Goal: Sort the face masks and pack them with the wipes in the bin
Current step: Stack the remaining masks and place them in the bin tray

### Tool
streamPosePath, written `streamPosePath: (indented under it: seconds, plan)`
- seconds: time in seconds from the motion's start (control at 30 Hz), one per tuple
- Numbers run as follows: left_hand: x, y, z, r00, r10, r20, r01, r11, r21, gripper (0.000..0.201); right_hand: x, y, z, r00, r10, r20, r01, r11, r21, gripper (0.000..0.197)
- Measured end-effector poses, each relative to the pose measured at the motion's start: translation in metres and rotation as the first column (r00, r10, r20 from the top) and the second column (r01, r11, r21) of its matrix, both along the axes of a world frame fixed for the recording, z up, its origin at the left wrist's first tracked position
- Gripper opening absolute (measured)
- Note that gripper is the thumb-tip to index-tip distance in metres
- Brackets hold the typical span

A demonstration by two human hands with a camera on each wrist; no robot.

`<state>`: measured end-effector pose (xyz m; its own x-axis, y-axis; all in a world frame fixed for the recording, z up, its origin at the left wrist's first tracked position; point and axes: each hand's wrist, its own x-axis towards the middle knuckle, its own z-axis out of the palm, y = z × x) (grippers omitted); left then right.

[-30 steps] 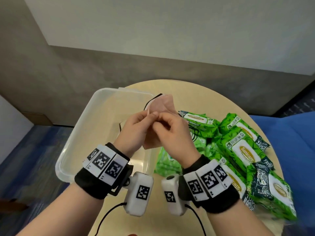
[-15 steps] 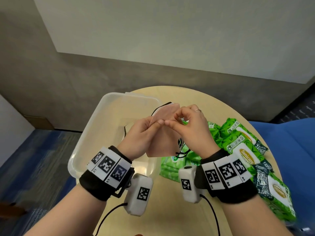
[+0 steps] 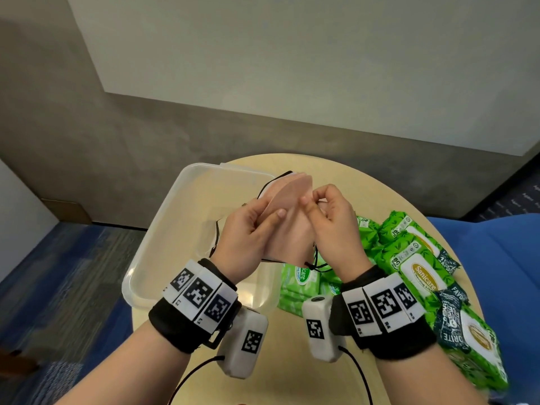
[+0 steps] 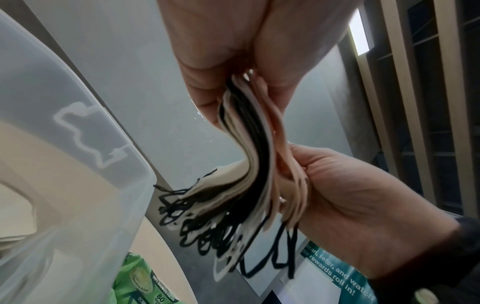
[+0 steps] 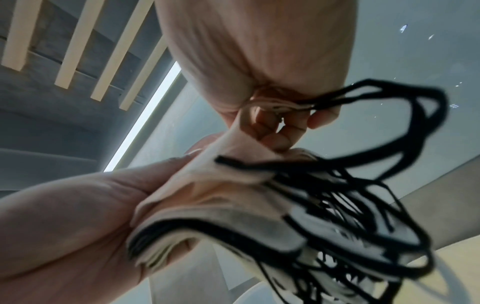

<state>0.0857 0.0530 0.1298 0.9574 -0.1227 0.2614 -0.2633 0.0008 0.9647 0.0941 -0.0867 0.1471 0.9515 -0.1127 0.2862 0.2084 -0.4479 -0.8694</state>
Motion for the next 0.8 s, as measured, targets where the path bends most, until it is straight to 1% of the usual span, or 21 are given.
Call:
streamPosePath:
  seconds: [0.07, 0.1, 0.13, 0.2, 0.23, 0.27, 0.33, 0.4, 0.5, 0.57, 0.63, 0.67, 0.7, 0.73, 0.77, 0.8]
  plan:
    - [0.000, 0.001, 0.001, 0.997, -0.005, 0.080, 0.005, 1.000, -0.002, 0.027, -0.002, 0.002, -0.001, 1.000, 0.006, -0.010, -0.006, 1.000, -0.025, 0.014]
    - [0.001, 0.002, 0.001, 0.992, -0.007, 0.125, 0.006, 1.000, 0.010, 0.035, -0.003, 0.002, -0.002, 1.000, -0.008, -0.009, 0.007, 0.998, -0.056, 0.012]
    - [0.001, 0.004, 0.001, 0.988, -0.008, 0.152, 0.004, 1.000, 0.026, 0.042, -0.003, 0.001, -0.002, 0.999, -0.039, -0.008, 0.038, 0.993, -0.115, 0.019]
    - [0.005, 0.007, 0.001, 0.989, -0.008, 0.149, -0.001, 0.998, 0.060, 0.050, 0.000, -0.003, -0.002, 0.997, -0.068, -0.028, 0.057, 0.956, -0.289, 0.046]
    - [0.007, 0.008, 0.000, 0.992, -0.013, 0.129, 0.003, 0.997, 0.072, 0.051, 0.001, -0.003, -0.001, 0.997, -0.044, -0.056, 0.021, 0.933, -0.359, 0.054]
    - [0.008, 0.008, -0.001, 0.994, -0.019, 0.110, 0.009, 0.996, 0.092, 0.050, 0.003, -0.003, 0.000, 0.996, -0.013, -0.088, -0.023, 0.917, -0.399, 0.055]
    - [0.011, 0.008, -0.002, 0.994, -0.034, 0.100, 0.019, 0.989, 0.143, 0.047, 0.004, -0.001, 0.002, 0.991, 0.017, -0.132, -0.071, 0.906, -0.417, 0.039]
    - [0.011, 0.006, -0.002, 0.994, -0.053, 0.098, 0.035, 0.984, 0.173, 0.045, 0.004, 0.002, 0.003, 0.990, 0.044, -0.135, -0.095, 0.911, -0.401, 0.027]
    - [0.011, 0.004, -0.001, 0.992, -0.066, 0.109, 0.038, 0.968, 0.247, 0.049, 0.003, 0.006, 0.004, 0.980, 0.149, -0.136, -0.190, 0.907, -0.376, 0.025]
    - [0.011, 0.003, -0.001, 0.991, -0.068, 0.116, 0.030, 0.954, 0.299, 0.053, 0.002, 0.007, 0.004, 0.973, 0.177, -0.152, -0.225, 0.882, -0.414, 0.022]
    - [0.012, 0.003, -0.002, 0.993, -0.057, 0.106, 0.018, 0.943, 0.334, 0.053, 0.004, 0.005, 0.003, 0.964, 0.192, -0.182, -0.255, 0.855, -0.452, 0.023]
    - [0.013, 0.004, -0.002, 0.995, -0.052, 0.090, 0.018, 0.939, 0.345, 0.048, 0.007, 0.003, 0.002, 0.956, 0.211, -0.203, -0.282, 0.851, -0.443, 0.026]
    - [0.015, 0.006, -0.002, 0.996, -0.053, 0.068, 0.026, 0.937, 0.348, 0.043, 0.008, 0.001, 0.002, 0.943, 0.238, -0.231, -0.315, 0.863, -0.394, 0.032]
    - [0.016, 0.008, -0.001, 0.998, -0.052, 0.043, 0.034, 0.939, 0.342, 0.042, 0.010, -0.001, 0.002, 0.929, 0.268, -0.256, -0.341, 0.887, -0.310, 0.041]
    - [0.017, 0.010, 0.001, 0.999, -0.049, 0.021, 0.039, 0.944, 0.327, 0.042, 0.012, -0.003, 0.004, 0.921, 0.289, -0.260, -0.341, 0.922, -0.184, 0.049]
    - [0.018, 0.012, 0.003, 1.000, -0.028, -0.001, 0.027, 0.955, 0.296, 0.042, 0.014, -0.006, 0.004, 0.922, 0.299, -0.244, -0.319, 0.947, -0.044, 0.049]
